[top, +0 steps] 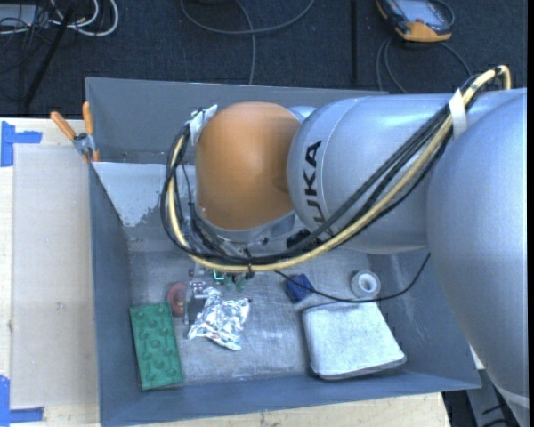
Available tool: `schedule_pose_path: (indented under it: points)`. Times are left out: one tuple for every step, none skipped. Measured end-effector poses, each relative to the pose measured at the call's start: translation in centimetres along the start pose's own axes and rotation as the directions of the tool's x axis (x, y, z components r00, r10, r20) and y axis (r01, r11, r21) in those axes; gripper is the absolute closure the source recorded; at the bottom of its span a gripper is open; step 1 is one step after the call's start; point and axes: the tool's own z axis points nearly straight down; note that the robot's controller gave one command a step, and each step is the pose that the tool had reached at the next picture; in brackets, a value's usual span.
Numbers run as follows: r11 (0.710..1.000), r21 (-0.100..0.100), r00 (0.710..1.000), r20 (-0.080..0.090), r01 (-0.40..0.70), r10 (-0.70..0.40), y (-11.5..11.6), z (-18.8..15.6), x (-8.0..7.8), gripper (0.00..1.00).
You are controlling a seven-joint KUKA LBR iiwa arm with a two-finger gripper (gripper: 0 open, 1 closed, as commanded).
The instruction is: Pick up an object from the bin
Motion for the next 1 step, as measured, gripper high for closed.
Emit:
schedule_pose_path:
  points:
    - [0.954,-0.012,0.954,0.019,-0.299,0.3,-1.25,10.02,1.86,0.0]
